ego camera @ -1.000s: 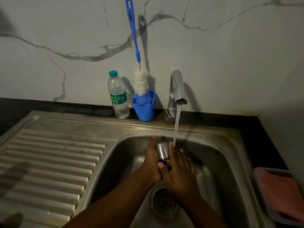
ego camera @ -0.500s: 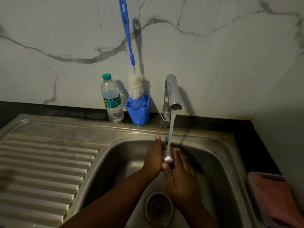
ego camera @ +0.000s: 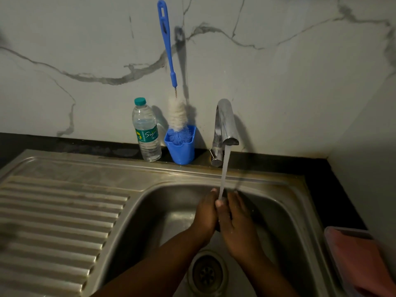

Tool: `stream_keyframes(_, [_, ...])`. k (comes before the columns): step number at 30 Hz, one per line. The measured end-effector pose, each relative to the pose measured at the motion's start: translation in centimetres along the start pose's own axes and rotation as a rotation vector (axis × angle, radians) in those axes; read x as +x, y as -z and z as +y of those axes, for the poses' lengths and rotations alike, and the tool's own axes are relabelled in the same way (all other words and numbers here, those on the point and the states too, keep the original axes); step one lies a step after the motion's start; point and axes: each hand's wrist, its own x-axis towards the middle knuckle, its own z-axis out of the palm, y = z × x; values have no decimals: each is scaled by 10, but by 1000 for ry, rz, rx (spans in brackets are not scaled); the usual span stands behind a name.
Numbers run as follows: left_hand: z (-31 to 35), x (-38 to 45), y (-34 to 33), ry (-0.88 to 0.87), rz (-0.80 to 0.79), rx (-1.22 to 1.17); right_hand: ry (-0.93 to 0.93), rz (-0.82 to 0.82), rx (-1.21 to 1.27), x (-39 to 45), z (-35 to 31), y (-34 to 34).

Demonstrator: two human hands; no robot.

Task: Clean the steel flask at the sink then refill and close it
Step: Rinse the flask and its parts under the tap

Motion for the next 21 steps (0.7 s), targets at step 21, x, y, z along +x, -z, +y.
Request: stream_keyframes(21, [4,-12,-12,228,-43,-363,-211,102,585,8,-6,-9])
